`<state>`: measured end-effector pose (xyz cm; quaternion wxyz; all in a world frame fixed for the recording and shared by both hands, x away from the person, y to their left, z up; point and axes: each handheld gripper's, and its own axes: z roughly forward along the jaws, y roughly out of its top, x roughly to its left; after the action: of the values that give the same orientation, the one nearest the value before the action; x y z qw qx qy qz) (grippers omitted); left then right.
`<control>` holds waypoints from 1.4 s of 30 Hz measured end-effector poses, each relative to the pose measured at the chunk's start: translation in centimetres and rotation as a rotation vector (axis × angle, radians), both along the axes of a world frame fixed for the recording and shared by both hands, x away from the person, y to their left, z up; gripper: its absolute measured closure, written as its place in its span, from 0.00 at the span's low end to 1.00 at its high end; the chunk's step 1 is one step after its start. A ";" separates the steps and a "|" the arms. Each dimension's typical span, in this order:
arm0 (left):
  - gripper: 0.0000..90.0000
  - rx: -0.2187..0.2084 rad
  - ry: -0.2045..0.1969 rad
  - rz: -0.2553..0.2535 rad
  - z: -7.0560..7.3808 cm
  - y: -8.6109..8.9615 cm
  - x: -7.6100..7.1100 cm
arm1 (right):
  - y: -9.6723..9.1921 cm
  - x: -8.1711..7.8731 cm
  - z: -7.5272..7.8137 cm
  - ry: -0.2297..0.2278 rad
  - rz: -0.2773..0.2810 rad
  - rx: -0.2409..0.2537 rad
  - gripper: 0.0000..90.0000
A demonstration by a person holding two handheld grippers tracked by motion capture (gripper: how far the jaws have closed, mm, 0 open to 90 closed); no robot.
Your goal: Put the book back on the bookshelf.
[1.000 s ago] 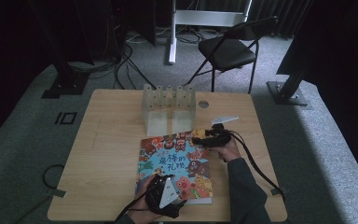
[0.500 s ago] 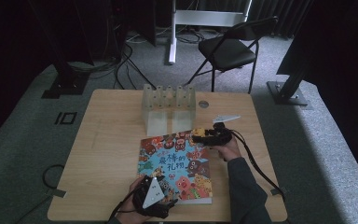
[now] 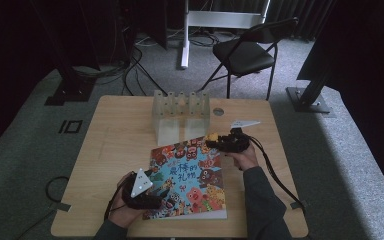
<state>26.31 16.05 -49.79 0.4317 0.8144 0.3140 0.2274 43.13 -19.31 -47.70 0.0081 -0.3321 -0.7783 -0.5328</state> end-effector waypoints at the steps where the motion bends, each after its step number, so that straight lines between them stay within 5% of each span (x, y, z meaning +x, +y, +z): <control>1: 0.16 -0.008 0.004 0.010 0.0 0.3 0.3 | 0.1 0.0 0.1 -0.003 -0.001 0.001 0.64; 16: 0.16 -0.038 0.054 0.059 -0.5 2.0 2.6 | 0.6 -1.4 1.9 -0.069 -0.031 0.010 0.69; 25: 0.16 -0.117 0.093 0.076 -0.4 3.2 3.5 | 0.5 -3.1 3.2 -0.144 -0.046 0.039 0.71; 28: 0.16 -0.150 0.113 0.067 -0.5 3.6 3.8 | 0.4 -3.5 3.5 -0.161 -0.054 0.054 0.72; 42: 0.16 -0.174 0.128 0.031 0.1 3.0 5.8 | -0.4 -4.7 5.5 -0.216 -0.056 0.095 0.77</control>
<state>32.11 19.07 -49.67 0.4763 0.7818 0.3719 0.1535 38.44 -19.72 -42.24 -0.0750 -0.2935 -0.7391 -0.6016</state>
